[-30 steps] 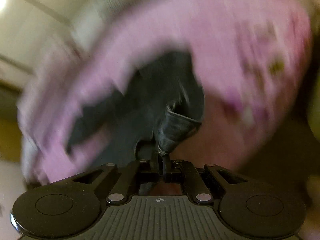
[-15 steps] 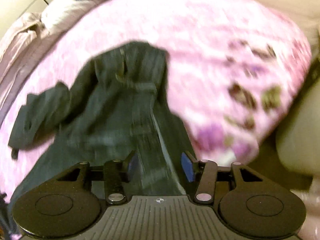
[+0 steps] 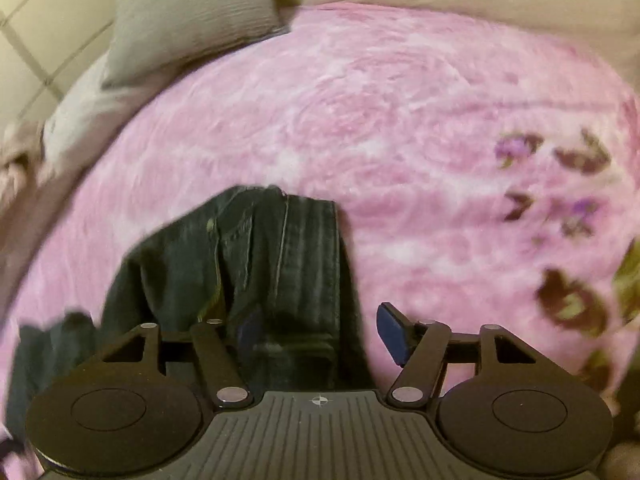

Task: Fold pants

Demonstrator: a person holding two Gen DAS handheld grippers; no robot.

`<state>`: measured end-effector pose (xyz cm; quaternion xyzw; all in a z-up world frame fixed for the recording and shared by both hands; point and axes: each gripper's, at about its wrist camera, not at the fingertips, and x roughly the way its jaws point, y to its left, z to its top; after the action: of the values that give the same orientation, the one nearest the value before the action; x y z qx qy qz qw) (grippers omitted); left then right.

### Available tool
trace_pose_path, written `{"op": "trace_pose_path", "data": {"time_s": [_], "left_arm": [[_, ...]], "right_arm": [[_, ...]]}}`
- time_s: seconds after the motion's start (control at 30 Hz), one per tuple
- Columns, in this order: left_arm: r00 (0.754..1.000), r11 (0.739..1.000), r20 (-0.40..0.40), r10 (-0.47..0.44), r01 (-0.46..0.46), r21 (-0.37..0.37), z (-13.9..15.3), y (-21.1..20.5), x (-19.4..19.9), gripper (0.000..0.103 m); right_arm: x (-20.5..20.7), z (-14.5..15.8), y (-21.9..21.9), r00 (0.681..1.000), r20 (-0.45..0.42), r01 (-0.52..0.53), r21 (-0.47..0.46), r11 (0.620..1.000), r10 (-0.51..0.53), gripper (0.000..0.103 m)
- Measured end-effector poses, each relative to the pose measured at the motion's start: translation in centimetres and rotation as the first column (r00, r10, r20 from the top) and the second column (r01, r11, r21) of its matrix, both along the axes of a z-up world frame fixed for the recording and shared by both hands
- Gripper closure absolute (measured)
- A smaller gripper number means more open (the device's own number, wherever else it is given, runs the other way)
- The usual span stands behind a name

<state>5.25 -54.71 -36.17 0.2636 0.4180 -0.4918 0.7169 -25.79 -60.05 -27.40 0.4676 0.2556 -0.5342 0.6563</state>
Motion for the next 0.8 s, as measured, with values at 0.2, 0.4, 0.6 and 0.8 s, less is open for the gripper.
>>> {"op": "trace_pose_path", "data": {"time_s": [0.2,0.4,0.6,0.8], "left_arm": [[0.980,0.994,0.192,0.043,-0.022,-0.108,11.0,1.3,4.4,0.093],[0.951,0.994,0.301,0.073,-0.044,-0.104,24.2,3.8,10.4,0.093],[0.944,0.992,0.318,0.083,-0.109,0.064,23.6,-4.7,17.9,0.079],[0.941,0.979,0.283,0.186,-0.203,0.030,15.1,-5.1,19.4,0.065]], "right_arm": [[1.1,2.3,-0.8,0.999,-0.038,-0.003,-0.045,0.999,0.001,0.042],[3.2,3.8,-1.2,0.997,-0.070,0.014,-0.089,0.996,-0.020,0.042],[7.9,3.3,-2.7,0.995,-0.102,-0.033,-0.117,0.993,0.021,0.042],[10.5,3.7,-2.3,0.990,-0.114,-0.095,-0.111,0.989,0.082,0.042]]}}
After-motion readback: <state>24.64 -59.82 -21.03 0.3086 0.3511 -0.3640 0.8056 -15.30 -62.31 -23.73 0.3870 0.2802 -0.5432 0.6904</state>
